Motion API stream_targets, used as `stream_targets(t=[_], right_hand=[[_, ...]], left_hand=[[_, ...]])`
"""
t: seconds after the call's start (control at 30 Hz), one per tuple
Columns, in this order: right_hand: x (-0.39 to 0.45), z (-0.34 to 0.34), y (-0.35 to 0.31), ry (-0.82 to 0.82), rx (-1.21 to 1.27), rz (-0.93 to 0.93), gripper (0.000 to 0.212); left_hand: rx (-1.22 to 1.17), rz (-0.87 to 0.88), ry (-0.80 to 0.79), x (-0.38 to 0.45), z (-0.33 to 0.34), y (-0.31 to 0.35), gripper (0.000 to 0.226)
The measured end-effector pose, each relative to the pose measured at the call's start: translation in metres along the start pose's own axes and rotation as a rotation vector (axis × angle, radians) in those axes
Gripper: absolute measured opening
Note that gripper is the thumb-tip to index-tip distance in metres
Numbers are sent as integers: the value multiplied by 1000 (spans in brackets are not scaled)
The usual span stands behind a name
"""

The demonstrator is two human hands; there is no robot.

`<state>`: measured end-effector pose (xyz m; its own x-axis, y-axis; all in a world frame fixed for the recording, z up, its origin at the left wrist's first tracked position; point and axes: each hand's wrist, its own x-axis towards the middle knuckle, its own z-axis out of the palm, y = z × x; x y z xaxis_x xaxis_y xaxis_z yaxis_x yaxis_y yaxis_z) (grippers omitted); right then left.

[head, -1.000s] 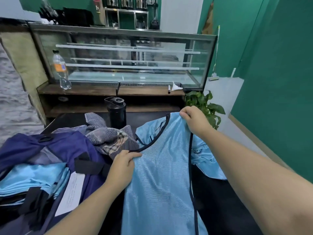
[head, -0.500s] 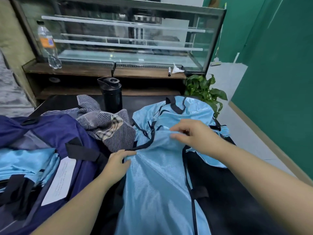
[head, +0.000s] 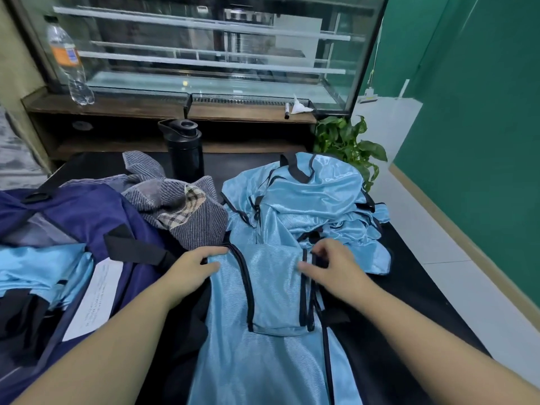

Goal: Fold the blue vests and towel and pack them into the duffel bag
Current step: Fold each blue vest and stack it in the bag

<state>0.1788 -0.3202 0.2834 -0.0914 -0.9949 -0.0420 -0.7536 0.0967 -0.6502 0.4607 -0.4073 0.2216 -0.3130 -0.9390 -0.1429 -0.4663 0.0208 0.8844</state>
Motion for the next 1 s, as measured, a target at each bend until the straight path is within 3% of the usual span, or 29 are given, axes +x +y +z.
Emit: stream_targets(t=[0.1, 0.3, 0.4, 0.63, 0.77, 0.93, 1.0], right_hand=[[14, 3, 3, -135, 314, 307, 57], [16, 7, -2, -322, 402, 233, 31], [15, 1, 2, -289, 473, 238, 16], [6, -2, 7, -112, 581, 330, 31], [7, -6, 11, -196, 700, 505, 46], [-4, -19, 14, -334, 545, 553, 18], [-6, -28, 13, -241, 397, 449, 23]], left_hand=[[-55, -21, 12, 0, 0, 1, 36], [-118, -50, 14, -1, 1, 3, 30], [-130, -70, 28, -1, 0, 3, 31], [-73, -50, 66, -2, 9, 25, 25], [-87, -40, 147, 0, 15, 46, 19], [-207, -75, 138, -2, 16, 61, 30], [-120, -95, 109, 0, 11, 66, 24]])
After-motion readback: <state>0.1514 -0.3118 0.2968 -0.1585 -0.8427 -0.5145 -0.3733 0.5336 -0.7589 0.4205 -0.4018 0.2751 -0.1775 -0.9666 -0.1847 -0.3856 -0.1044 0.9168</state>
